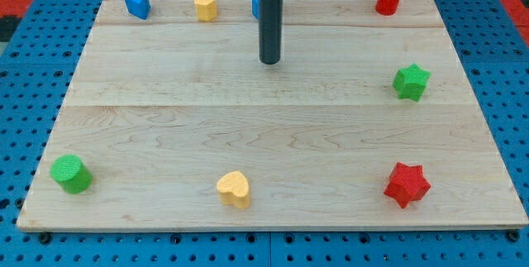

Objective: Place your arm in between the yellow hexagon and the blue cube

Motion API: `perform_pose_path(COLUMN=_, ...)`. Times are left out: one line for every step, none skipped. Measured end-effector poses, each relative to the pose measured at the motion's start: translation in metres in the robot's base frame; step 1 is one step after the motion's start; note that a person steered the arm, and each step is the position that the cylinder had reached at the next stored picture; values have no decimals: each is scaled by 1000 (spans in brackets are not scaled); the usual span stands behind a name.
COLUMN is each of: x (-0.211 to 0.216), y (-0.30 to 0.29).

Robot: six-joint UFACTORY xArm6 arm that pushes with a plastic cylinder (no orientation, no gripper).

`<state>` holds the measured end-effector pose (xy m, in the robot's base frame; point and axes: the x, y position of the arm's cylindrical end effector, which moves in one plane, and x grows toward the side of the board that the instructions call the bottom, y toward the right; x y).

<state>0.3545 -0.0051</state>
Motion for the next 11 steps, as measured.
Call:
perform_pose_path(x=0, y=-21)
perform_pose_path(x=0, y=-55)
perform_pose_path(x=0, y=-75)
perform_pose_path(x=0, y=-96)
perform_pose_path(x=0, y=-111)
perform_pose_path(x=5, y=-104)
perform_pose_path(x=5, y=-106)
perform_pose_path(x=5, y=-112)
perform_pose_path(x=5, y=-113)
perform_pose_path(x=-15, y=-108)
perform_pose_path(x=-57, y=-92)
